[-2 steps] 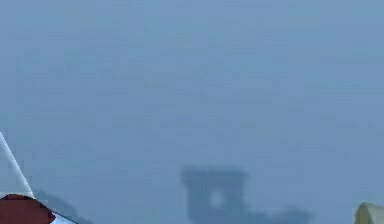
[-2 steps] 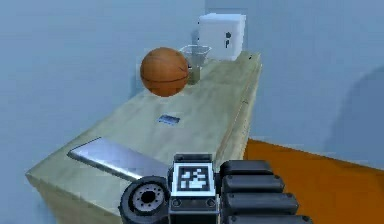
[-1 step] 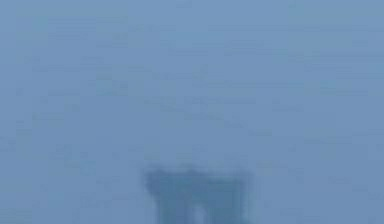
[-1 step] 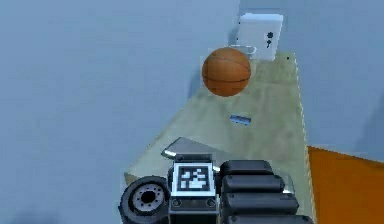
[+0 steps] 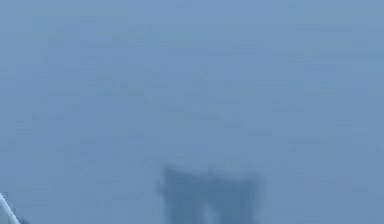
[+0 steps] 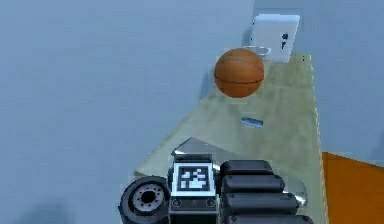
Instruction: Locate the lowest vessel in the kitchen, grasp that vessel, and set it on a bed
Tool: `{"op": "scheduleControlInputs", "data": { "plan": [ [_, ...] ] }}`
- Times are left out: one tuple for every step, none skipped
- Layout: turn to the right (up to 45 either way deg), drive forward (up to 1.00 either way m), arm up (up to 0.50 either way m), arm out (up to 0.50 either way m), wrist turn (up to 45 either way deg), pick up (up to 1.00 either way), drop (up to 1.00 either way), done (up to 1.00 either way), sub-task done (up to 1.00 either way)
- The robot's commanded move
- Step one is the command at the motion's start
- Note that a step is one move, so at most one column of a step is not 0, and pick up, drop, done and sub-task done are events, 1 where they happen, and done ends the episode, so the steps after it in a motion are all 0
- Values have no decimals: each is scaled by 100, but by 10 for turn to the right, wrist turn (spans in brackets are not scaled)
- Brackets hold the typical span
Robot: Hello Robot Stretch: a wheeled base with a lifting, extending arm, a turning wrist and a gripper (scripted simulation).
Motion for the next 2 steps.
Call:
{"op": "scheduleControlInputs", "data": {
  "plan": [
    [30, 0, 0, 0, 0, 0, 0, 0, 0],
    [-450, 0, 0, 0, 0, 0, 0, 0, 0]
  ]
}}
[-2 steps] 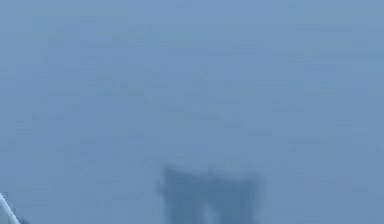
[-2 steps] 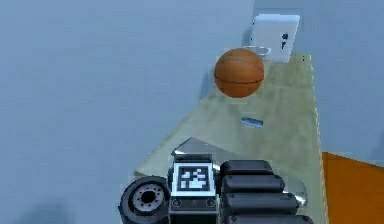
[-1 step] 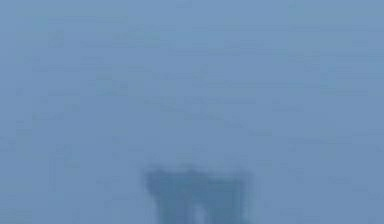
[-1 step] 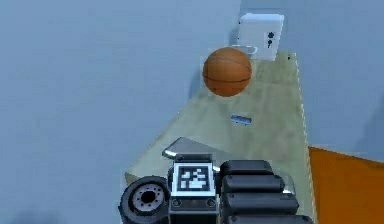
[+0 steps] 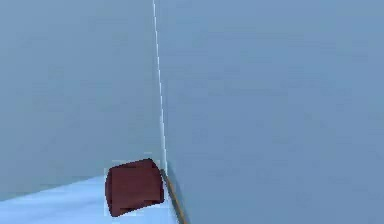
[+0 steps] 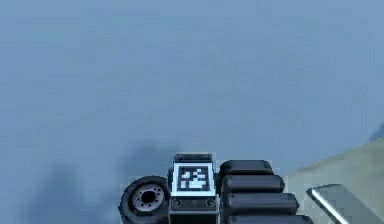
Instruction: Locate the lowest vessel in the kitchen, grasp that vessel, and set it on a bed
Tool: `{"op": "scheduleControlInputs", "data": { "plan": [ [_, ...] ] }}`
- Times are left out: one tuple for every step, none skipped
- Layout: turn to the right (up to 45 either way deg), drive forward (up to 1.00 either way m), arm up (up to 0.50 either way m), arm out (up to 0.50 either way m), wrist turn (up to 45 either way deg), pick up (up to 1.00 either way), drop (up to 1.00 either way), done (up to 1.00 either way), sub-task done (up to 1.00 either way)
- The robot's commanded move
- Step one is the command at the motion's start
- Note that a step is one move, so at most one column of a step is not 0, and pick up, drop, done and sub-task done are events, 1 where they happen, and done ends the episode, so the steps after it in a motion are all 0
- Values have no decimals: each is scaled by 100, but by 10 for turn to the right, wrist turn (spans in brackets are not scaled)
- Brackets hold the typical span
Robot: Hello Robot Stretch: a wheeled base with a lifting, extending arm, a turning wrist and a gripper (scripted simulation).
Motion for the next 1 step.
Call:
{"op": "scheduleControlInputs", "data": {
  "plan": [
    [-450, 0, 0, 0, 0, 0, 0, 0, 0]
  ]
}}
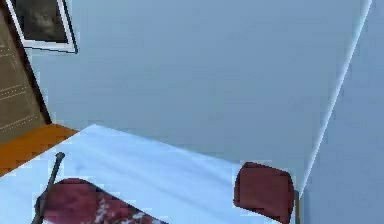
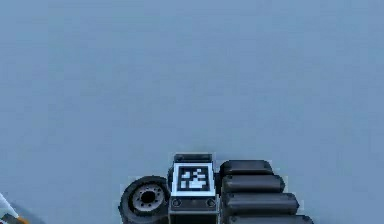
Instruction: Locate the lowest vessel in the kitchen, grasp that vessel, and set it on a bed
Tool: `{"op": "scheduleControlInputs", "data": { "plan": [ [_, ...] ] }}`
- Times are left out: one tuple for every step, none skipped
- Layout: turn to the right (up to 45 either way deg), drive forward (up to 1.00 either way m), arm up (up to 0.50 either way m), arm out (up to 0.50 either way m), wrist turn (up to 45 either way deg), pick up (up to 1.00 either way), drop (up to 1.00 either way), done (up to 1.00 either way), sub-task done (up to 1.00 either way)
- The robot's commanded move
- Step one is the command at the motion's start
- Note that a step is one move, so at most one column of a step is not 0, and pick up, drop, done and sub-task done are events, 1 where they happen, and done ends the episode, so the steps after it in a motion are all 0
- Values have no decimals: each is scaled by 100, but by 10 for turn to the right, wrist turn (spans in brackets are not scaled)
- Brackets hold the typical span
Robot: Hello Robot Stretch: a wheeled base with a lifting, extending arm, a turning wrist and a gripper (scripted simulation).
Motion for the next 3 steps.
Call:
{"op": "scheduleControlInputs", "data": {
  "plan": [
    [-450, 0, 0, 0, 0, 0, 0, 0, 0],
    [-330, 0, 0, 0, 0, 0, 0, 0, 0],
    [0, 20, 0, 0, 0, 0, 0, 0, 0]
  ]
}}
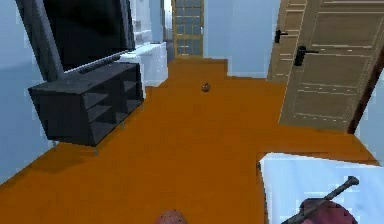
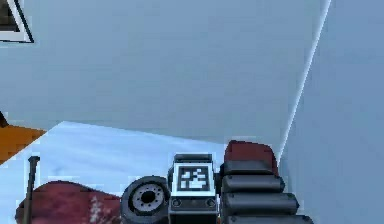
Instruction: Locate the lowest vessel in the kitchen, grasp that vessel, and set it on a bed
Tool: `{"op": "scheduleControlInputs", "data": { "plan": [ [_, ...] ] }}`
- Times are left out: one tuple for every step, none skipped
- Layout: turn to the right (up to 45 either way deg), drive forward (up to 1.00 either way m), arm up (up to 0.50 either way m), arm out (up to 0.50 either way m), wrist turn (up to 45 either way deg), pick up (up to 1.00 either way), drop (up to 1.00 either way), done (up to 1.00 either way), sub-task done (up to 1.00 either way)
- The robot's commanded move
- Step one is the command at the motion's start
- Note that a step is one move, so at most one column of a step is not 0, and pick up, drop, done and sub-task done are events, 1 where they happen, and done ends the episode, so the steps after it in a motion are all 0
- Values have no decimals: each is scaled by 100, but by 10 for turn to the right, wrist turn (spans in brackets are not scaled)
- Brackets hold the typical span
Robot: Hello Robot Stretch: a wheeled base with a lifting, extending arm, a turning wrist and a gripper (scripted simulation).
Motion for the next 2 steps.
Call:
{"op": "scheduleControlInputs", "data": {
  "plan": [
    [-120, 0, 0, 0, 0, 0, 0, 0, 0],
    [0, 0, 0, 48, 0, 0, 0, 0, 0]
  ]
}}
